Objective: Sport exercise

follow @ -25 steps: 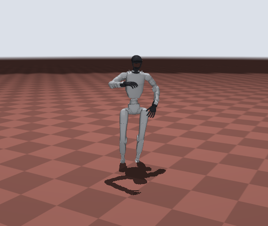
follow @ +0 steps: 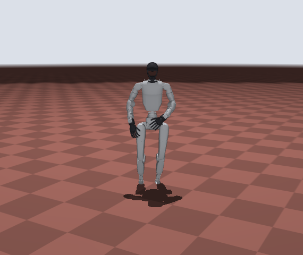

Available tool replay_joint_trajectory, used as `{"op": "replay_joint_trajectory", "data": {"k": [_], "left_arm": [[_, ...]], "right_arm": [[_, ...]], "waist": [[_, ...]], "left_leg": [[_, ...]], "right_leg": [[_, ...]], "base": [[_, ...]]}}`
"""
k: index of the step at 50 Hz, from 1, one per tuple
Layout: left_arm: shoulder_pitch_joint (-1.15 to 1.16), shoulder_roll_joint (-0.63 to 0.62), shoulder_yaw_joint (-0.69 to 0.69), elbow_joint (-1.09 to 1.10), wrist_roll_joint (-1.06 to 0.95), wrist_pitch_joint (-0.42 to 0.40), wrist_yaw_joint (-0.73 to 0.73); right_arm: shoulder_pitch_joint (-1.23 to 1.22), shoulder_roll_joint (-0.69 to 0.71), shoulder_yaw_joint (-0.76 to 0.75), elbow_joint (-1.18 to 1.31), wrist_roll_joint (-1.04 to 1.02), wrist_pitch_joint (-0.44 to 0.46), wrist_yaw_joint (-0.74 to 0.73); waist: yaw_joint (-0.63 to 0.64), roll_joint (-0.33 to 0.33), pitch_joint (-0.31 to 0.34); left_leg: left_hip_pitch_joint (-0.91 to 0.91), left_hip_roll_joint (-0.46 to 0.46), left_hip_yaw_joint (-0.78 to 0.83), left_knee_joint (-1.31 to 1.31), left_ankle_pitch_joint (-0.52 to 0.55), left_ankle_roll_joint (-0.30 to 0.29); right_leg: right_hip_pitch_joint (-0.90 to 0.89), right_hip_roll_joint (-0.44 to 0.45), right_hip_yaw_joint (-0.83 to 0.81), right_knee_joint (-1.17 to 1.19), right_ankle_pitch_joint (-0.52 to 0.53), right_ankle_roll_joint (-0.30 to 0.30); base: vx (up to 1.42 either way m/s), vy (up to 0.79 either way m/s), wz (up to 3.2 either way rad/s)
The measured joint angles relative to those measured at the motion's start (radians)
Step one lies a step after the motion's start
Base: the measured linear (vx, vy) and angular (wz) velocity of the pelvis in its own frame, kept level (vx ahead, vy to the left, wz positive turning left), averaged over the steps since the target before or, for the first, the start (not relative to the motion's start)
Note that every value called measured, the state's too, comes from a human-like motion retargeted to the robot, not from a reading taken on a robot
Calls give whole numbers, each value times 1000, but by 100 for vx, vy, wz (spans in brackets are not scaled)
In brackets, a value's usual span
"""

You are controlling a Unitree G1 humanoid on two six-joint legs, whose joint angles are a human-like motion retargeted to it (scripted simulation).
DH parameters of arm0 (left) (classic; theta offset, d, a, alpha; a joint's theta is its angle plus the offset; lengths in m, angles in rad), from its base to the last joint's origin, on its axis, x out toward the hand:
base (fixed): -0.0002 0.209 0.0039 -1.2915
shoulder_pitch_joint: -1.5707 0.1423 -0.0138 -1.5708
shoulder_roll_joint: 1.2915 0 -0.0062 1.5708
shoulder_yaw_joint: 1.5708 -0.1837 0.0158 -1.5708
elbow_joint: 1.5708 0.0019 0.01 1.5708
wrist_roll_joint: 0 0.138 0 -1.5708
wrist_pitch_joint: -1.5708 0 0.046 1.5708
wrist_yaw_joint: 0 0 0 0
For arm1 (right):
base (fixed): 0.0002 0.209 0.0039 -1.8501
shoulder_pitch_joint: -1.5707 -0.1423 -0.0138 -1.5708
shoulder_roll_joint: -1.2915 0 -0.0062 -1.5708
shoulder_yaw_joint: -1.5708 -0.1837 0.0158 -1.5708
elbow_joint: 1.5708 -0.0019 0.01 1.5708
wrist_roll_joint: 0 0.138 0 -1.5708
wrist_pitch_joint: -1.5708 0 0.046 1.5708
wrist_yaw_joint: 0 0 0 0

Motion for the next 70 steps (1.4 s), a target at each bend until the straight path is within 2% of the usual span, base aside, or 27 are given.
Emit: {"op": "replay_joint_trajectory", "data": {"k": [7,15,22,28,38,48,58,70], "left_arm": [[147,67,21,46,75,21,-2],[353,121,176,122,108,41,-3],[459,95,312,183,52,68,-18],[489,69,362,197,11,87,-43],[485,53,335,218,-23,107,-90],[395,29,291,294,-80,127,-76],[306,-8,263,372,-131,135,-50],[252,-22,231,384,-120,124,-4]], "right_arm": [[-216,-101,41,-122,-11,-40,-55],[-379,-165,3,-228,-6,-47,-130],[-334,-132,-72,-258,27,-30,-130],[-221,-73,-135,-277,85,-13,-109],[-38,0,-217,-232,187,17,-109],[45,48,-257,-30,241,46,-133],[41,78,-233,151,240,60,-118],[2,94,-147,156,176,46,-130]], "waist": [[60,0,1],[125,-6,5],[141,-12,15],[124,-11,25],[55,-5,34],[-4,-4,32],[-27,-8,23],[-28,-26,20]], "left_leg": [[-19,26,-7,71,-30,2],[-14,21,-33,87,-39,17],[9,2,-61,70,-32,26],[31,-14,-76,50,-24,31],[53,-28,-75,30,-24,43],[56,-31,-46,8,-25,44],[49,-44,-29,-27,-12,37],[49,-75,-30,-119,38,29]], "right_leg": [[28,29,-1,-33,16,-5],[43,29,-12,-27,12,-11],[57,14,-22,-9,2,-7],[67,5,-16,5,-8,-6],[70,4,25,17,-21,-9],[51,5,64,24,-34,-14],[12,-9,75,54,-51,-20],[-55,-40,84,111,-56,-17]], "base": [[0,0,0],[0,0,0],[2,2,16],[0,0,0],[0,0,0],[0,0,0],[0,0,0],[-1,1,2]]}}
